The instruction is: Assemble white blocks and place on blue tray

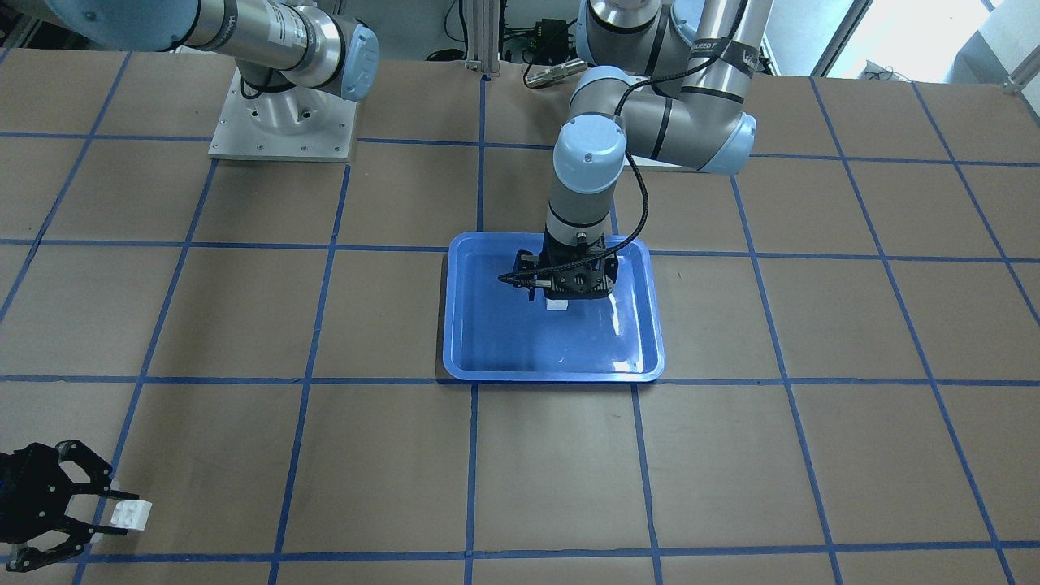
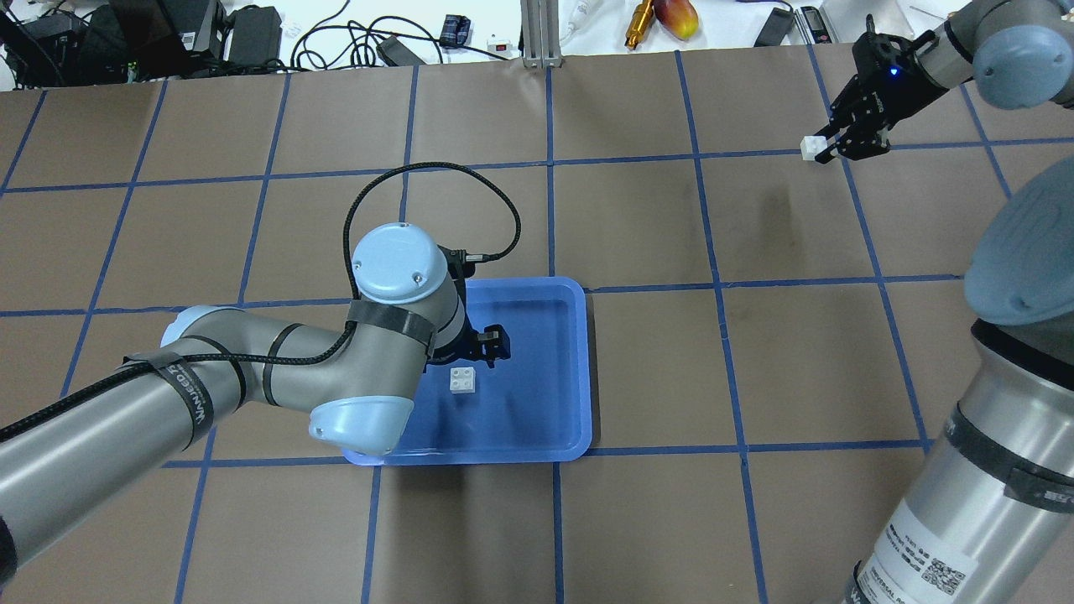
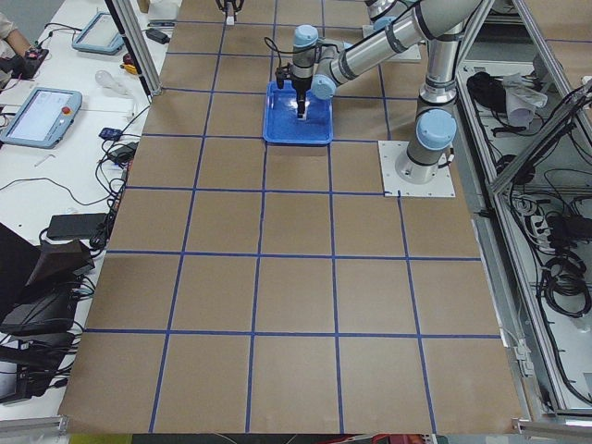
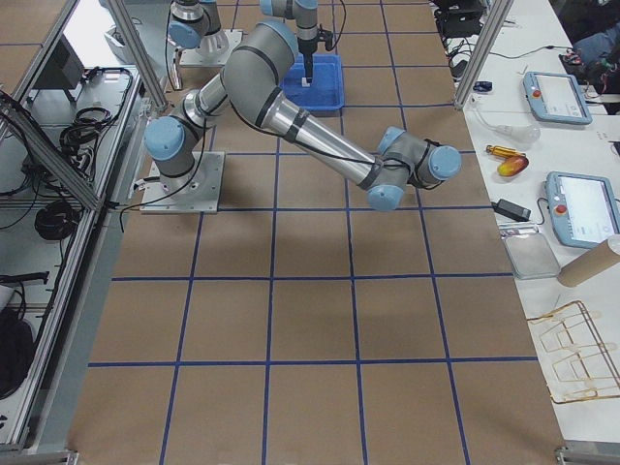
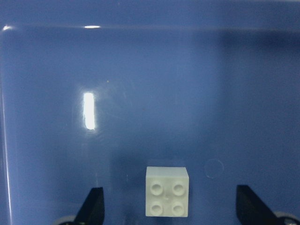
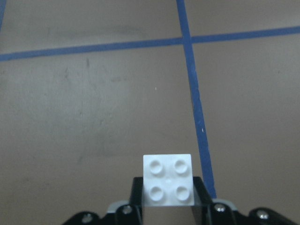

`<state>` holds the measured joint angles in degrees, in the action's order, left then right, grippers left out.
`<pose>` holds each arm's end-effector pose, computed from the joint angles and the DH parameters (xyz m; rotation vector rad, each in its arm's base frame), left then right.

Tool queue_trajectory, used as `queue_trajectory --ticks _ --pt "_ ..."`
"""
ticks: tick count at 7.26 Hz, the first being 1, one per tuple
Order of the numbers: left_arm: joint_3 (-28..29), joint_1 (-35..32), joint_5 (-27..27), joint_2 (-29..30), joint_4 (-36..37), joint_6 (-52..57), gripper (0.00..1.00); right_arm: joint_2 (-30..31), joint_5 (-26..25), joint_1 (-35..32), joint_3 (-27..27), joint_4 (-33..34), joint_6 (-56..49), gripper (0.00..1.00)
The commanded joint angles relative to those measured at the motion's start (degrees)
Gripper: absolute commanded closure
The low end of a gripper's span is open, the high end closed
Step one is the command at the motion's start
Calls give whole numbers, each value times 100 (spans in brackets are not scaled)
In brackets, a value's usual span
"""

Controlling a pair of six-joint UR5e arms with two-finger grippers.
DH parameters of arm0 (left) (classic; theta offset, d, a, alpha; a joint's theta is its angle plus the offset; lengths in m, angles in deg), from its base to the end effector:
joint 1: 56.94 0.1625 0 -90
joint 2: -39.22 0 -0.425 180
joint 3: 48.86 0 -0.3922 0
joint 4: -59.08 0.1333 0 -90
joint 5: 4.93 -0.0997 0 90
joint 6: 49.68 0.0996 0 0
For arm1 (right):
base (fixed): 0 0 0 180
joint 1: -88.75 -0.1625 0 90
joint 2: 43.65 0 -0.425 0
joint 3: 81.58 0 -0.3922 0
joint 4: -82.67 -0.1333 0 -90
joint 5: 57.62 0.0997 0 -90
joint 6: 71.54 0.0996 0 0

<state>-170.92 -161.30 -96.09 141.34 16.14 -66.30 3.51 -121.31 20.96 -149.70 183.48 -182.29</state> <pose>-0.2450 -0.4277 0.2103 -0.0626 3.1337 -0.0844 -0.1145 -0.7500 0.2284 -1.8833 2.0139 -0.4931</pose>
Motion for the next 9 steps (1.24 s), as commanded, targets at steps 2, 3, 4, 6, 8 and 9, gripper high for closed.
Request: queue_trajectory --ticks 2,3,4,6,8,9 --pt "411 642 -7 -376 -581 875 0 487 409 -628 -244 -35 805 100" --pt "412 897 141 -473 -792 1193 0 531 393 -856 -385 -26 1080 100" --pt "412 1187 395 -578 -820 1370 0 662 340 -1198 -516 17 1143 100" --pt "194 1436 729 -615 -1101 1776 0 1083 305 -1875 -902 193 2098 100" --pt "86 1489 1256 -580 -997 1811 0 1697 165 -2193 -2005 979 2617 100" --pt "60 1472 1294 -579 -996 1838 0 1953 164 -2334 -2821 1811 2890 100"
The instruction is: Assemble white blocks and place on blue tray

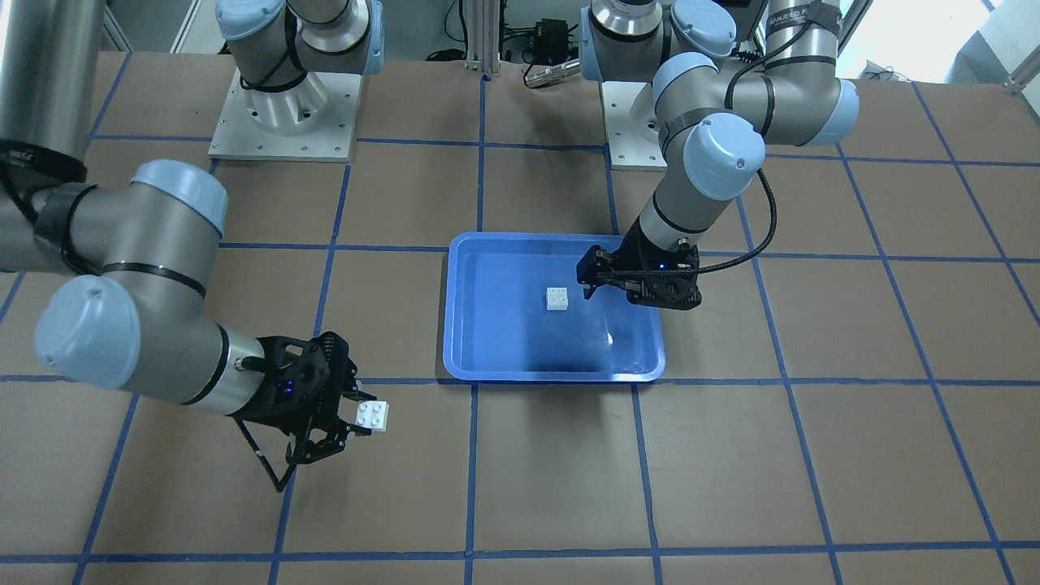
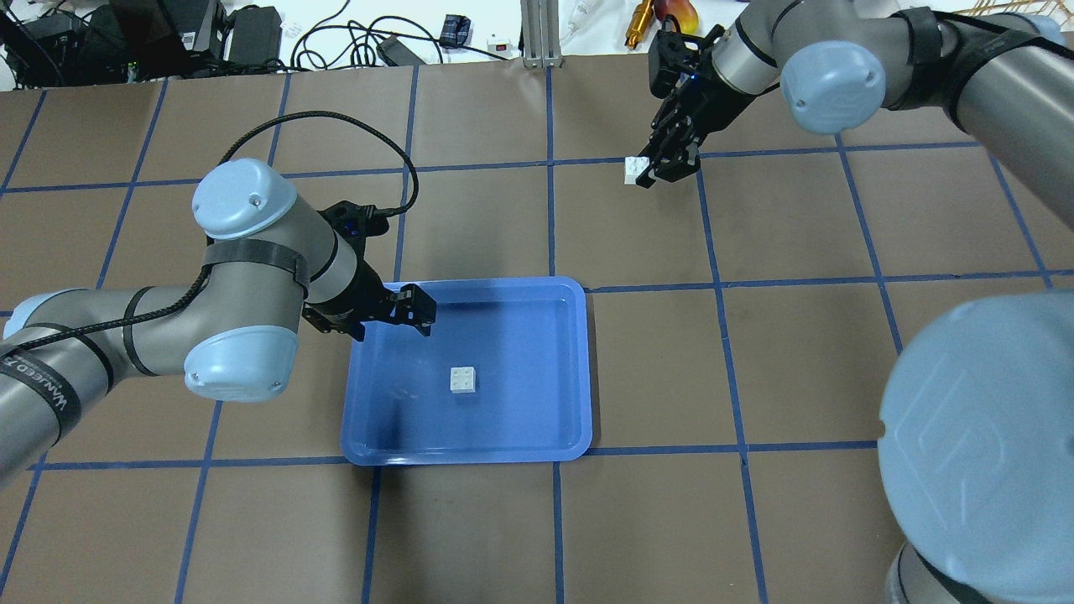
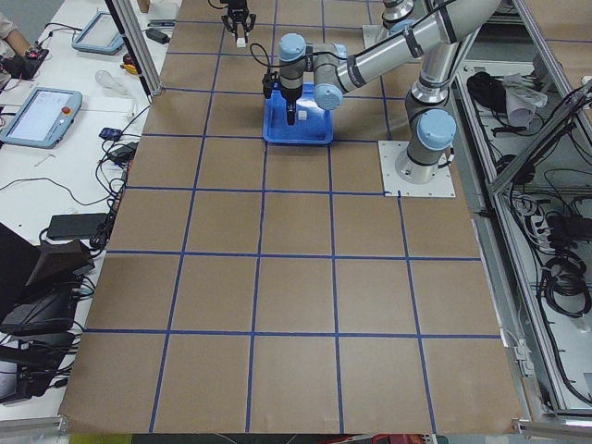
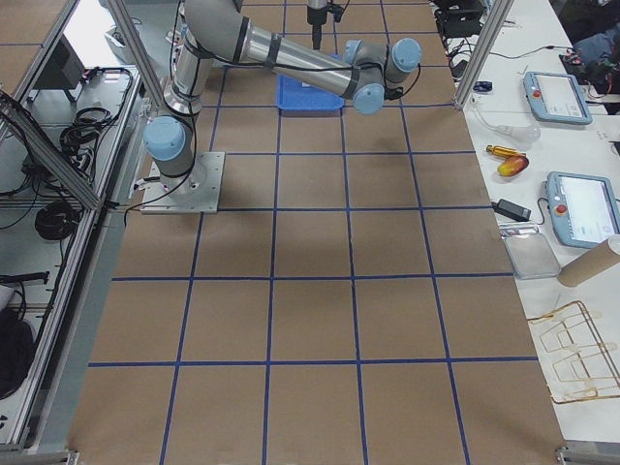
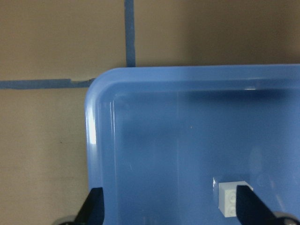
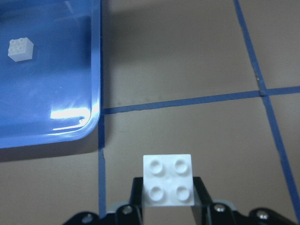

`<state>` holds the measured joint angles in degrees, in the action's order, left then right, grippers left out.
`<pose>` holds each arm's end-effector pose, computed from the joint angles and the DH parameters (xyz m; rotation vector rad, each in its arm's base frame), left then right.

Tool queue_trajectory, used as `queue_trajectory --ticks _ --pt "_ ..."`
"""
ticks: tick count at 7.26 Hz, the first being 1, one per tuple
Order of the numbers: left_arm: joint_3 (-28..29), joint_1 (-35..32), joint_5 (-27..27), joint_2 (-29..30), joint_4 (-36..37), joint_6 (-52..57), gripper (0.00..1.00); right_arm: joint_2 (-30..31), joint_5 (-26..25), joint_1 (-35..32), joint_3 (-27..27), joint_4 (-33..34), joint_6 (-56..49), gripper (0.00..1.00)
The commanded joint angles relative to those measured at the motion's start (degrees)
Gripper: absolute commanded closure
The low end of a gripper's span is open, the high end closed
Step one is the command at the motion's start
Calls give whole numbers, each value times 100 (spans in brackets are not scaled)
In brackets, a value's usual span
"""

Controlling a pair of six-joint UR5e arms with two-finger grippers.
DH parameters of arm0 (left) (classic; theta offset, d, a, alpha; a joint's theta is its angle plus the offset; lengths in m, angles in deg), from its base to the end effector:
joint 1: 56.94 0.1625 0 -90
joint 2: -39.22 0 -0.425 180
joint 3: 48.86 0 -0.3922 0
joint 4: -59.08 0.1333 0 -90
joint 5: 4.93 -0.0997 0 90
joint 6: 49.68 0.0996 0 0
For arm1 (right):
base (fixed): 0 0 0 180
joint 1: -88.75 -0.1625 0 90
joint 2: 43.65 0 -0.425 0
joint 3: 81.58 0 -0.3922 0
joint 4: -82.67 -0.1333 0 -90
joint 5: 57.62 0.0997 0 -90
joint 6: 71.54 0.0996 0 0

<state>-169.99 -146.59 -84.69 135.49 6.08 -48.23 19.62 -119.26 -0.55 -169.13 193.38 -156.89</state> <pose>-0.1482 -0.4579 0.2480 -0.0275 -2.9627 -0.0062 0.1727 -0.6449 0.2871 -1.8086 2.0176 -0.4054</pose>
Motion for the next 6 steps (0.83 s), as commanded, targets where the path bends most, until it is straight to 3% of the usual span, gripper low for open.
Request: queue_trajectory --ticks 1,4,5,6 --pt "-33 27 154 -3 10 83 0 588 -32 -262 -1635 1595 623 100" --pt "-208 36 207 68 484 92 0 757 -321 -893 -2642 3066 994 100" --pt "-279 62 250 15 554 528 10 766 -322 -1070 -2827 3314 1003 100" --pt "-271 71 251 5 572 619 29 757 -322 -1263 -3012 3639 1134 100"
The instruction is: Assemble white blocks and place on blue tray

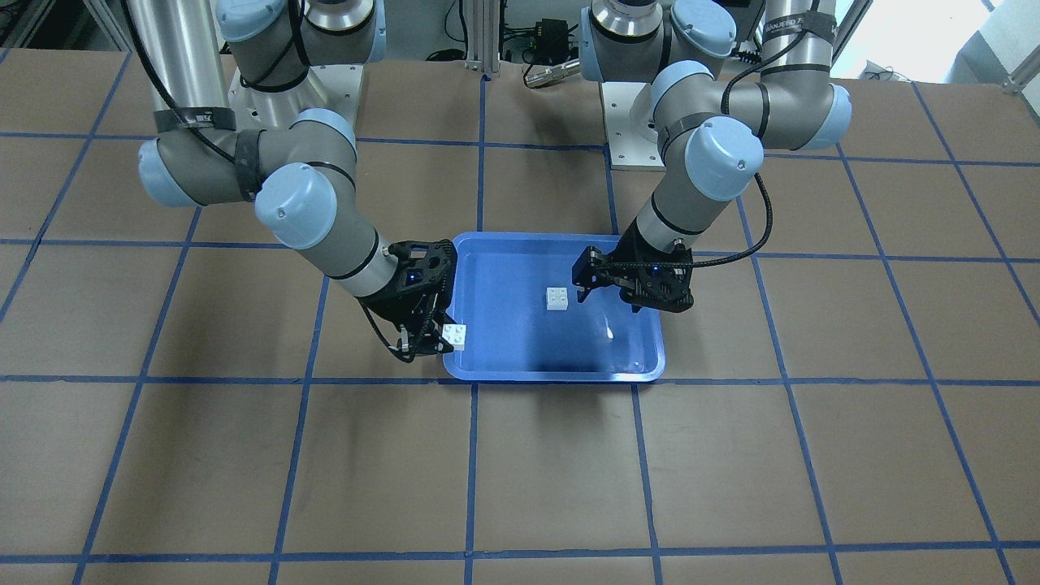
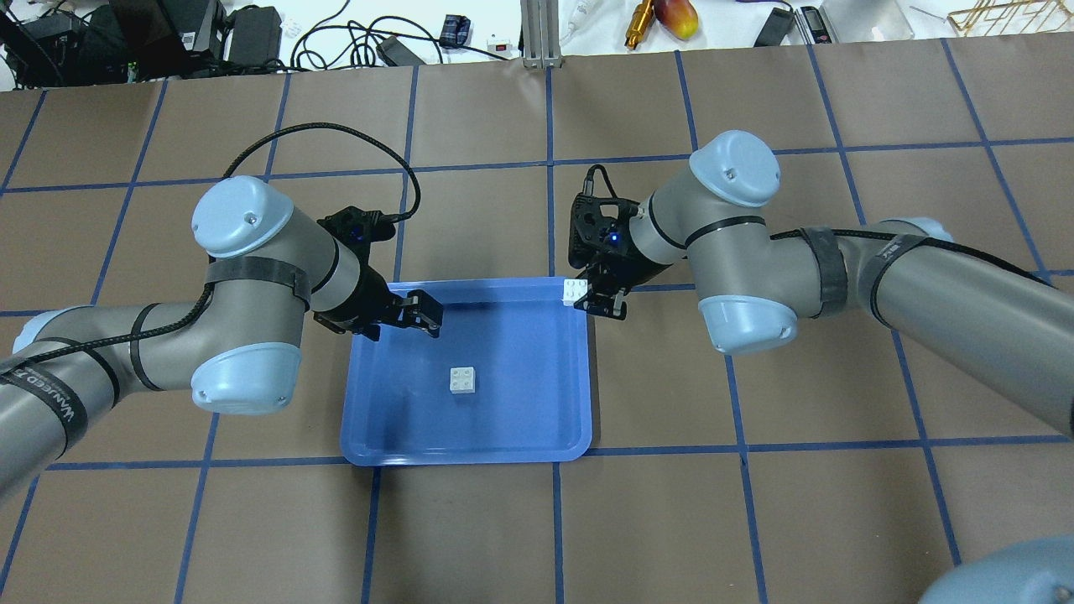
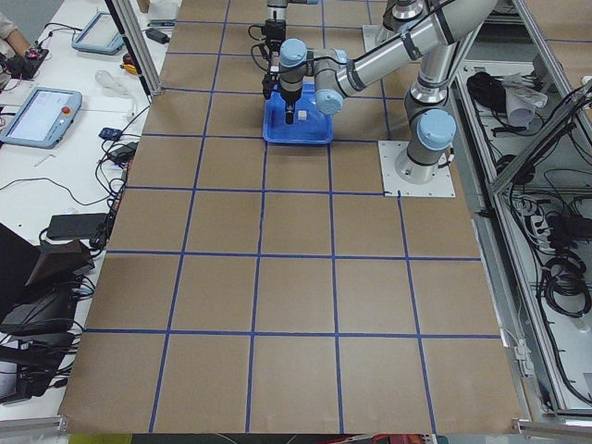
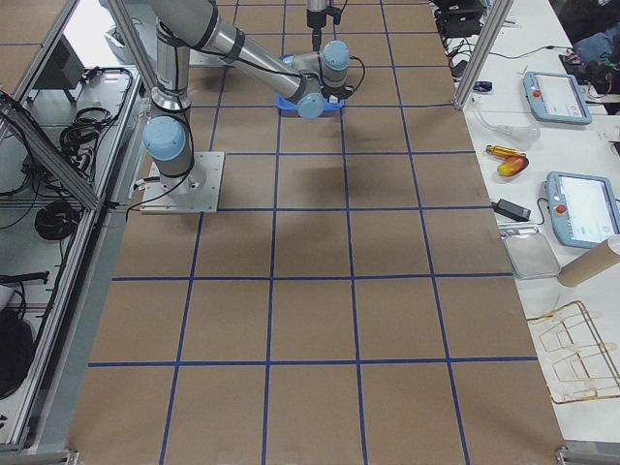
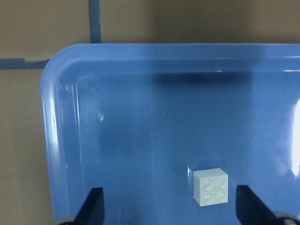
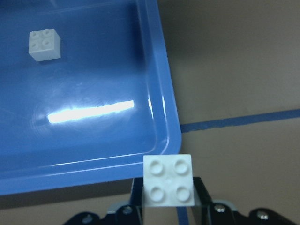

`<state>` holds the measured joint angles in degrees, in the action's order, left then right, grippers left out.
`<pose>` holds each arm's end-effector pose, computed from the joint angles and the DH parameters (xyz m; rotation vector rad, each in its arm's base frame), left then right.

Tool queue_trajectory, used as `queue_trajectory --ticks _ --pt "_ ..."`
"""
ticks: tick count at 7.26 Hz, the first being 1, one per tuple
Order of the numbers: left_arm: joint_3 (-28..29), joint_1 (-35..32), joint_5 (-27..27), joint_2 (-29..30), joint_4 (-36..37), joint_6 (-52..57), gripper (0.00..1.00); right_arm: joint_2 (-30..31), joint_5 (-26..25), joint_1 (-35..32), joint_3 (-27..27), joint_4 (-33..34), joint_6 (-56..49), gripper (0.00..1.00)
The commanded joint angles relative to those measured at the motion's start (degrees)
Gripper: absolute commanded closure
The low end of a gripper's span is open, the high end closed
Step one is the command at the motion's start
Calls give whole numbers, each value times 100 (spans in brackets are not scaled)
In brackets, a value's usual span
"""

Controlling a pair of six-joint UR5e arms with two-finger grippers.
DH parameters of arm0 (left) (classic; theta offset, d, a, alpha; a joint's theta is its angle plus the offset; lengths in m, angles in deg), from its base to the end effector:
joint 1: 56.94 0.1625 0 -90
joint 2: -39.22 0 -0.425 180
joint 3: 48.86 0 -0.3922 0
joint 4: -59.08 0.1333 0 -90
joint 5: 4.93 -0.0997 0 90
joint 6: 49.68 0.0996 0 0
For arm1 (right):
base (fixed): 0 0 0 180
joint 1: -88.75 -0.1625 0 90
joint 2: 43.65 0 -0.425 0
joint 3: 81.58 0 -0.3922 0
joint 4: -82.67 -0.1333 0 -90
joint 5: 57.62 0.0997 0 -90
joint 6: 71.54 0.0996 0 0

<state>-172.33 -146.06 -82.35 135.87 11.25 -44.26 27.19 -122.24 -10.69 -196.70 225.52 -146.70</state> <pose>-0.1480 -0.4546 0.2383 -0.1216 -2.9210 0.0699 0.2609 -0.4962 0.2160 -1.9219 2.0418 -0.5190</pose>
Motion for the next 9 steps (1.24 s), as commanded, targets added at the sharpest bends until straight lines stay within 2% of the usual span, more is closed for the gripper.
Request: queue_trajectory --ticks 1,2,3,5,6,7,9 --pt "-63 9 -19 -32 63 -100 44 0 -33 -469 -395 724 360 100" --pt "-72 0 7 29 54 -555 70 0 -24 -662 -432 857 493 100" --pt "-81 0 34 91 54 -664 88 -17 -33 -864 -432 919 660 100" --pt "-142 -26 77 109 -42 -727 92 -52 -24 -1077 -441 1095 1021 100" --pt "-160 -26 356 135 -51 -727 92 -105 -15 -1077 -441 1131 995 100" --pt "-282 -26 724 231 -25 -805 92 -270 46 -1077 -450 1462 1039 100" --pt "-335 -70 755 302 28 -763 92 -447 55 -1077 -485 1754 1030 100"
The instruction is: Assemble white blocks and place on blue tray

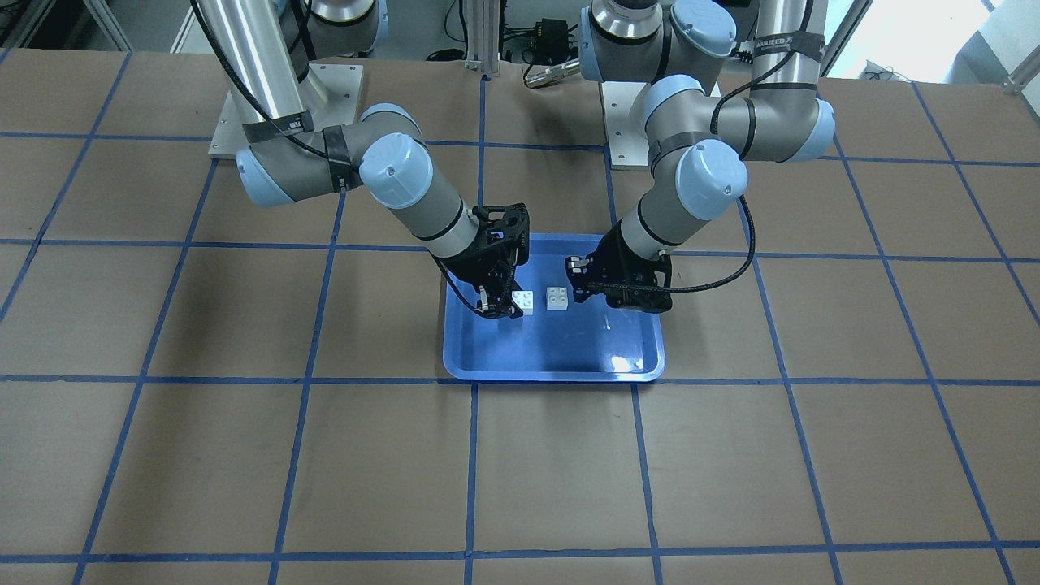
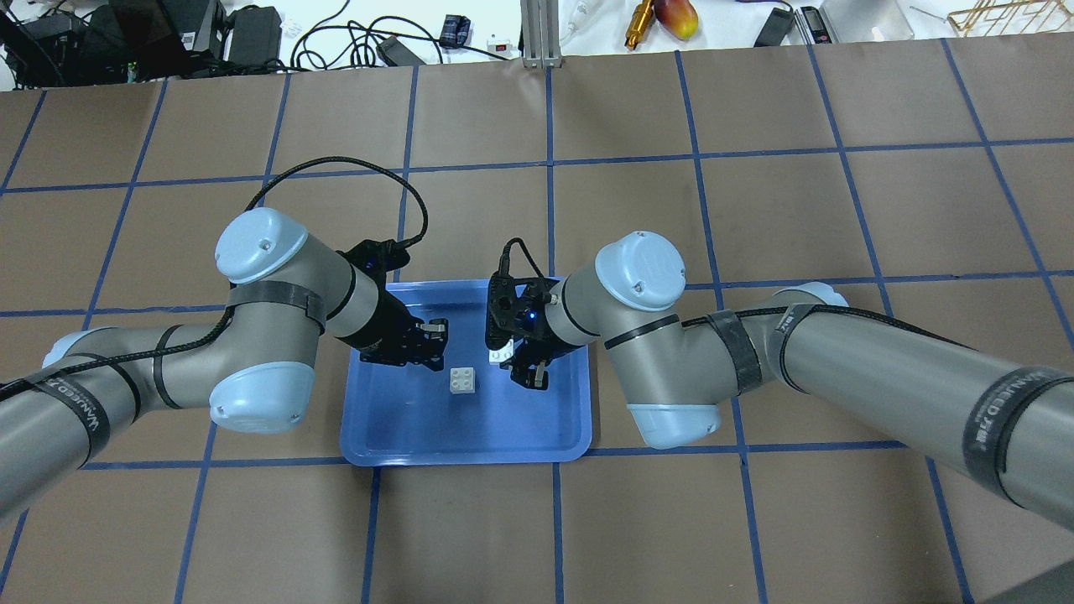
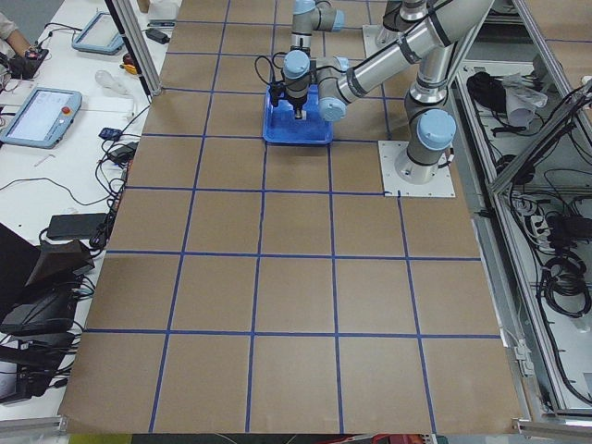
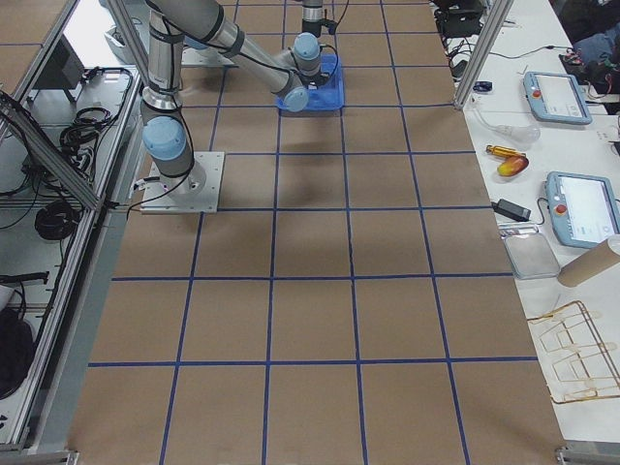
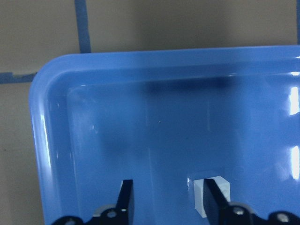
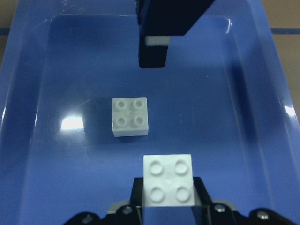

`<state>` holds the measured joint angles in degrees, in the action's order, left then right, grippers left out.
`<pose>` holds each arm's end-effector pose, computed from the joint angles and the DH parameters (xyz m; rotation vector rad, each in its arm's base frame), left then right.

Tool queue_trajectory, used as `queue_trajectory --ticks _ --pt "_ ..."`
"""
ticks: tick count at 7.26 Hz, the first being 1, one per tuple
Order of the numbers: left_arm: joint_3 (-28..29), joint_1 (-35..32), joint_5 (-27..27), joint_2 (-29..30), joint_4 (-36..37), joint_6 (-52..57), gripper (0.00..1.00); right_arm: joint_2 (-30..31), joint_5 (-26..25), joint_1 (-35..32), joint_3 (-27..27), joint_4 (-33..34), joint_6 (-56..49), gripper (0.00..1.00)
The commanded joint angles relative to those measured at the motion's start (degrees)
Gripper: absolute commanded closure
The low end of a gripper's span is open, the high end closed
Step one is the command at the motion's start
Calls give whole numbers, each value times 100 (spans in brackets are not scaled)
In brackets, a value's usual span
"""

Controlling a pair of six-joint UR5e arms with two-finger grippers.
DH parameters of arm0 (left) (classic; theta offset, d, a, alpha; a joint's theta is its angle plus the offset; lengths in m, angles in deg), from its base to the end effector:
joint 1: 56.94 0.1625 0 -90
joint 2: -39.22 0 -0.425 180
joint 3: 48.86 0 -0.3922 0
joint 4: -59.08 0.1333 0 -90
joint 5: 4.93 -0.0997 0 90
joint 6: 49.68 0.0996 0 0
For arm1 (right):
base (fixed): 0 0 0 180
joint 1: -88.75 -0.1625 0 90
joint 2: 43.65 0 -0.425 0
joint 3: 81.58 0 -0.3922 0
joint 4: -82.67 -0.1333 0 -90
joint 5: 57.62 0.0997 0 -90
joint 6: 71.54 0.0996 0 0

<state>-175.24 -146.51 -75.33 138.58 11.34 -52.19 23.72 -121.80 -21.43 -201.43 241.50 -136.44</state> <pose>-0.1634 -0.4379 0.2012 0.0865 -2.7979 -0.0938 0.3464 -0.4302 0.1857 -1.9394 1.9786 -0.6094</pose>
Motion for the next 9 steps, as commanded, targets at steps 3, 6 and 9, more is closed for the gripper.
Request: queue_trajectory --ticks 3,6,9 --pt "-35 -8 -365 40 19 66 99 -101 19 -20 -143 201 -14 100" --pt "-44 -34 -395 136 10 -240 99 -118 19 -142 -171 254 -57 100" --pt "-18 -236 -395 224 28 -364 99 -293 19 -222 -171 385 -40 100"
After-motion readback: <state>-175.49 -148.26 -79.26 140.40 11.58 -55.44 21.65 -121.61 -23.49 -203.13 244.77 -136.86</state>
